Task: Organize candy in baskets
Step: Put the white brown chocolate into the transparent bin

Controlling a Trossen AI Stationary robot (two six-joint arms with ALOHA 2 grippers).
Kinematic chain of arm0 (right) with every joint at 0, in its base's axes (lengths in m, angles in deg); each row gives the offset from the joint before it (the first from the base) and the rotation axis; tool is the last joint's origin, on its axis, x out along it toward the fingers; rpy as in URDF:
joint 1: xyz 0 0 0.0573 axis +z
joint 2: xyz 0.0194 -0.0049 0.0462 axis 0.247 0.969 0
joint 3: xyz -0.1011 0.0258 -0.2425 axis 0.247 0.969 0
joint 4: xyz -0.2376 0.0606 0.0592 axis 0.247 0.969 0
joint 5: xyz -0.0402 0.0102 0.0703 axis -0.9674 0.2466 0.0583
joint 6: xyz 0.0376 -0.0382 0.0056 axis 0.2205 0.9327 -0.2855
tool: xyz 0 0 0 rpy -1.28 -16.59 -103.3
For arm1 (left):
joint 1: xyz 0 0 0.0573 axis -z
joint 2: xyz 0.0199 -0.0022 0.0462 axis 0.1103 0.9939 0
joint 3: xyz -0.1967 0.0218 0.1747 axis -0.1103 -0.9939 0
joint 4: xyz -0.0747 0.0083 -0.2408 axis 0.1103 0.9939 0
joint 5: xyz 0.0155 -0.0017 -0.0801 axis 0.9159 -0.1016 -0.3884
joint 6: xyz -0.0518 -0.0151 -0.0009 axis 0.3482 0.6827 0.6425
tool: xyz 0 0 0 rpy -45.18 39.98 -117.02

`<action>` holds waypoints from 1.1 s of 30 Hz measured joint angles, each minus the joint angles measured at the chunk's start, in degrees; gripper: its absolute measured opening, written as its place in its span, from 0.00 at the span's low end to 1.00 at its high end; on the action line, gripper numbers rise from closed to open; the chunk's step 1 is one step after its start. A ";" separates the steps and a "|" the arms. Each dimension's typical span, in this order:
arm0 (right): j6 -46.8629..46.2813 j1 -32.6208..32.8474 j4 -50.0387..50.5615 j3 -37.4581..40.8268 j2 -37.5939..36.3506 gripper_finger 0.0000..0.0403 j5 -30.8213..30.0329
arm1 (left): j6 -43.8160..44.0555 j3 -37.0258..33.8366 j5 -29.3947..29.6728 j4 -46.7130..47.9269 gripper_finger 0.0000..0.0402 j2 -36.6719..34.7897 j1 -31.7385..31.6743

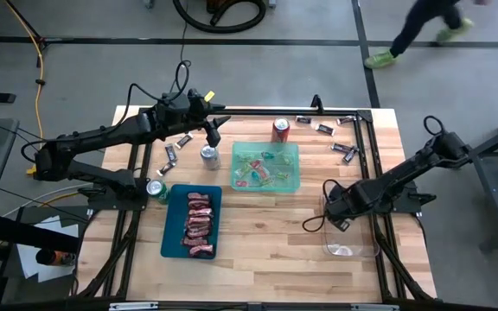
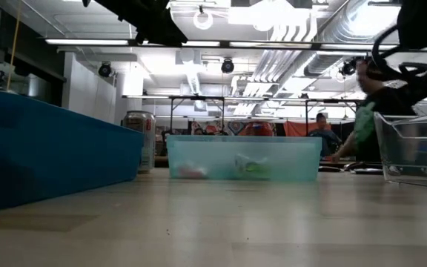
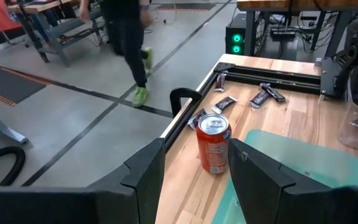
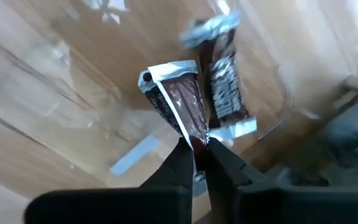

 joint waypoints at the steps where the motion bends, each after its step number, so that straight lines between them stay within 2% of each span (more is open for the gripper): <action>1: 0.00 -0.19 0.14 -0.44 -0.07 0.05 -0.53 | -0.21 0.01 0.00 0.00 0.40 0.00 0.00; 5: 0.06 -0.35 1.77 -2.12 -0.09 0.16 -0.46 | -2.78 0.00 0.02 0.25 0.40 -0.08 0.00; 10: 0.54 -0.22 2.43 -4.25 -0.09 0.38 3.02 | -3.53 0.00 0.04 1.08 0.40 -0.98 -0.25; 15: 9.40 -0.20 7.15 -12.76 -0.09 0.56 6.71 | -3.38 0.00 0.14 3.89 0.40 -4.49 -1.97; 18: 12.89 -0.46 12.06 -21.71 -0.11 0.60 3.88 | -0.94 0.00 -0.56 6.67 0.40 -7.85 -3.55; 21: 13.35 -2.49 12.65 -30.34 -0.14 0.61 -4.87 | 3.71 -0.42 -3.76 9.57 0.40 -10.29 -5.67; 25: 11.21 -10.41 11.74 -37.03 0.52 0.61 -20.10 | 11.17 -7.11 -12.36 3.26 0.40 -12.01 -8.89; 27: 11.43 -16.54 10.33 -38.40 1.00 0.61 -23.04 | 12.75 -11.97 -14.48 0.69 0.40 -12.66 -10.72; 29: 12.22 -22.73 7.24 -38.93 1.23 0.61 -22.78 | 15.45 -15.05 -12.06 1.05 0.40 -12.78 -12.87; 30: 13.16 -25.64 5.57 -38.92 1.25 0.61 -21.95 | 17.88 -15.33 -8.56 3.73 0.40 -12.67 -13.95; 32: 16.33 -31.02 0.88 -38.34 1.20 0.61 -19.50 | 24.95 -13.41 -0.88 13.69 0.40 -11.16 -16.21; 33: 18.54 -33.40 -1.22 -37.98 1.24 0.61 -18.47 | 26.86 -11.68 0.36 18.97 0.40 -9.55 -17.54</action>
